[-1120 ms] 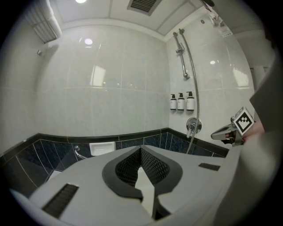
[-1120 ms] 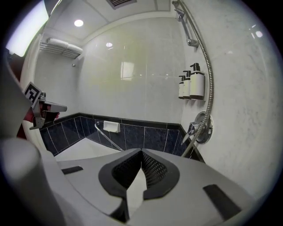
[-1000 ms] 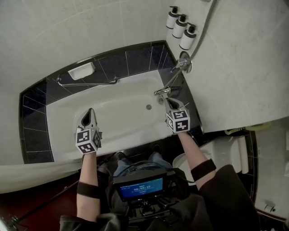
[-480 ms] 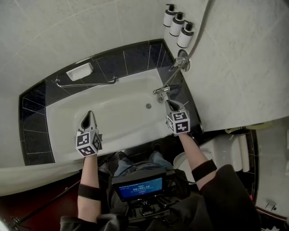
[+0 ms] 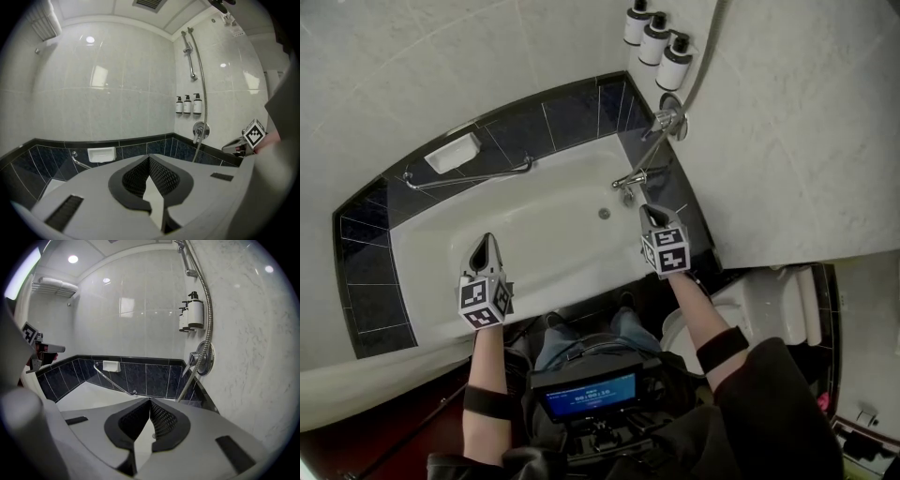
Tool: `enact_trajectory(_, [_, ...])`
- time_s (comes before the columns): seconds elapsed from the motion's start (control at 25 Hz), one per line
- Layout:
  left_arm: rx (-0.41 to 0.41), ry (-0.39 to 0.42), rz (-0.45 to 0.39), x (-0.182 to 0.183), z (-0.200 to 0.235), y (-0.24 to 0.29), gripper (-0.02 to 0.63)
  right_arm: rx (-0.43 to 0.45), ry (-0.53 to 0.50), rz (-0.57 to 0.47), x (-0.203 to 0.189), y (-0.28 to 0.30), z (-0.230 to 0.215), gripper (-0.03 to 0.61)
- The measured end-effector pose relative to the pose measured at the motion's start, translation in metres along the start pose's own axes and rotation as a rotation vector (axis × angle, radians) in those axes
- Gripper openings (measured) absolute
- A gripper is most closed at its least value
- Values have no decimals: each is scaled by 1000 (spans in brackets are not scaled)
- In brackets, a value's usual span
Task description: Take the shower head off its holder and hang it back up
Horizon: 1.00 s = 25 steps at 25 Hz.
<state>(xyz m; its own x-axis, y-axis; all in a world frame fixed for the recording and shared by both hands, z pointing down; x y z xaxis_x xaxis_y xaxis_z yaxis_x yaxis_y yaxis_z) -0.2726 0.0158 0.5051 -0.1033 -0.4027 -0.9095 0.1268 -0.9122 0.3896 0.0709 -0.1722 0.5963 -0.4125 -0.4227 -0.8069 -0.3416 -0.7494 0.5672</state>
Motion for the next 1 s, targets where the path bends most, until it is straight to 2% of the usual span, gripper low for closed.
enact_trajectory(0.48, [-90, 28, 65, -24, -16, 71, 0, -24, -3, 79, -32, 44, -14, 26])
enact_trajectory(0.76, [-166, 53, 113, -54, -28, 125, 0, -2, -17, 149, -64, 93, -1, 112])
enact_trajectory(0.84, [-180, 60, 121, -68, -28, 141, 0, 5, -26, 161, -82, 114, 3, 169])
enact_trajectory(1.0, [-194, 56, 124, -106, -24, 177, 0, 9, -35, 196, -127, 167, 6, 218])
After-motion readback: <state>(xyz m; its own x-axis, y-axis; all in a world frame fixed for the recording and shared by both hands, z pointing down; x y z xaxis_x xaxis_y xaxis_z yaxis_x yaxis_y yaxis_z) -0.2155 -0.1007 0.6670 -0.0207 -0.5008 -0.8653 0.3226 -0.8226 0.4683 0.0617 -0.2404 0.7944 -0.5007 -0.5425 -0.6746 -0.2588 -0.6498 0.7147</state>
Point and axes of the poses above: the fingertips, and each gripper's own axes: y forward along the fingers, z to its left, x out of its top, the point moved 4 cm from there along -y, backward along the fingers, and after that the axes turned 15 degrees about -x, right-handed, at the moved point
